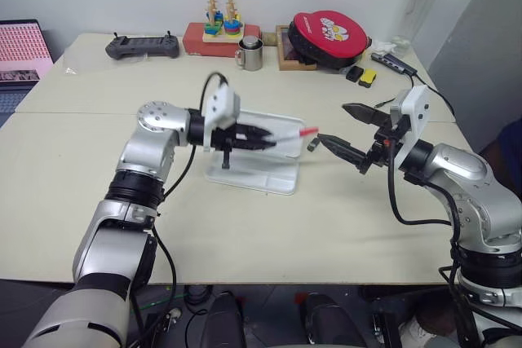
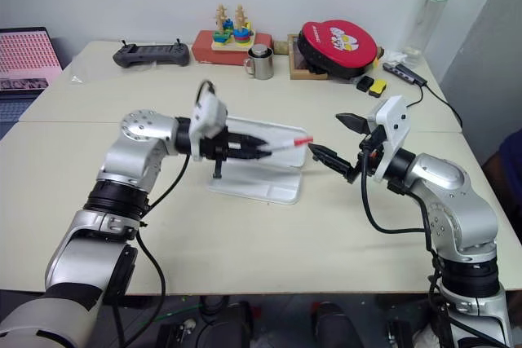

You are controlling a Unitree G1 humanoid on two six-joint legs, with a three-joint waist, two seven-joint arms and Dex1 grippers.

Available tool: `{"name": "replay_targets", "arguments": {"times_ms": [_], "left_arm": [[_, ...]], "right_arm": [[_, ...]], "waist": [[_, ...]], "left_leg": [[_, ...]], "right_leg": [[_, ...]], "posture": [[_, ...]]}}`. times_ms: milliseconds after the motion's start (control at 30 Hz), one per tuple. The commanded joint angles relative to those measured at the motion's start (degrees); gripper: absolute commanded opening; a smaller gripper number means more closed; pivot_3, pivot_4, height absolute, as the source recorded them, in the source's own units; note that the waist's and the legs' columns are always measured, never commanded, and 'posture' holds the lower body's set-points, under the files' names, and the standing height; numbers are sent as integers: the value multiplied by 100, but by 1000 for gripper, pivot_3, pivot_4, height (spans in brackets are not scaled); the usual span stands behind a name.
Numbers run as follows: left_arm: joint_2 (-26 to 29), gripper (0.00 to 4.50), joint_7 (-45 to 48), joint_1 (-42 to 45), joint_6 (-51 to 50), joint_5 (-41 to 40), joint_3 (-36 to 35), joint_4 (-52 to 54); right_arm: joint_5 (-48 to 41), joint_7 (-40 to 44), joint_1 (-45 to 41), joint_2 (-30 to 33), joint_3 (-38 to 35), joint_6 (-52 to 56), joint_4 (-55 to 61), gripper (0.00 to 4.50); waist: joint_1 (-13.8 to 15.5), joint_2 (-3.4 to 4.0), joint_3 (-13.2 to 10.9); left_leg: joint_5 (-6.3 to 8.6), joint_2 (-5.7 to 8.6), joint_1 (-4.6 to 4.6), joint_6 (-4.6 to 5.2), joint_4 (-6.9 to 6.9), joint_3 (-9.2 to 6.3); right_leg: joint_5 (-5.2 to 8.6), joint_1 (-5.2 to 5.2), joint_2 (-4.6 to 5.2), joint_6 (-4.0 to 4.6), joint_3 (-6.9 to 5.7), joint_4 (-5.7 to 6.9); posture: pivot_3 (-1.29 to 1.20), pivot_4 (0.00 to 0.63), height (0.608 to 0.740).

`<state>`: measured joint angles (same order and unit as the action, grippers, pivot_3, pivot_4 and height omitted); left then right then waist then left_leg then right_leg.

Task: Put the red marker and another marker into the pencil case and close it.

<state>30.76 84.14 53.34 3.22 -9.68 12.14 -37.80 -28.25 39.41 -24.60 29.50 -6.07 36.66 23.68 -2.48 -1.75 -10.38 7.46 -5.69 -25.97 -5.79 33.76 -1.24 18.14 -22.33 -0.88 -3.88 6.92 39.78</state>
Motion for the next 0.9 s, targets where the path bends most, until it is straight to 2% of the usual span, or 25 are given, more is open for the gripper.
{"name": "replay_targets", "arguments": {"times_ms": [33, 267, 467, 500, 600, 900], "left_arm": [[106, 418, 130, 415, 986, 539, 188, -712], [65, 418, -73, 699, 1724, 1102, 300, -1665], [92, 418, -338, 732, 1959, 1456, 348, -1952], [98, 768, -425, 749, 1975, 1510, 335, -1997], [81, 1394, -453, 759, 1964, 1541, 277, -2044], [67, 3062, -298, 588, 1494, 1044, -98, -1560]], "right_arm": [[-81, -183, 142, 32, -78, -24, 434, 4500], [-133, -355, 325, -9, 53, 45, 643, 4500], [-101, -383, 279, -45, 166, 14, 570, 4500], [-104, -377, 247, -51, 178, 5, 546, 4500], [-118, -366, 213, -49, 198, -6, 526, 4500], [-123, -243, 47, -72, 291, -64, 351, 4500]], "waist": [[0, -1, -1], [15, -1, 0], [13, -1, 0], [14, -1, -1], [14, -1, 0], [14, -1, -1]], "left_leg": [[0, 0, -2, 0, 0, -1], [2, 0, -9, 1, -7, -2], [2, -1, -8, 1, -7, -2], [2, -1, -8, 1, -7, -2], [2, -1, -8, 1, -6, -2], [1, -1, -8, 1, -6, -3]], "right_leg": [[1, 0, 0, 1, -2, -1], [7, 0, 1, 10, -7, -11], [7, 0, 1, 8, -6, -7], [7, 0, 1, 9, -7, -7], [7, 0, 0, 8, -8, -6], [7, 0, 0, 9, -9, -1]], "posture": [[0, 150, 740], [0, 150, 740], [0, 150, 740], [0, 150, 740], [0, 150, 740], [0, 150, 740]]}}
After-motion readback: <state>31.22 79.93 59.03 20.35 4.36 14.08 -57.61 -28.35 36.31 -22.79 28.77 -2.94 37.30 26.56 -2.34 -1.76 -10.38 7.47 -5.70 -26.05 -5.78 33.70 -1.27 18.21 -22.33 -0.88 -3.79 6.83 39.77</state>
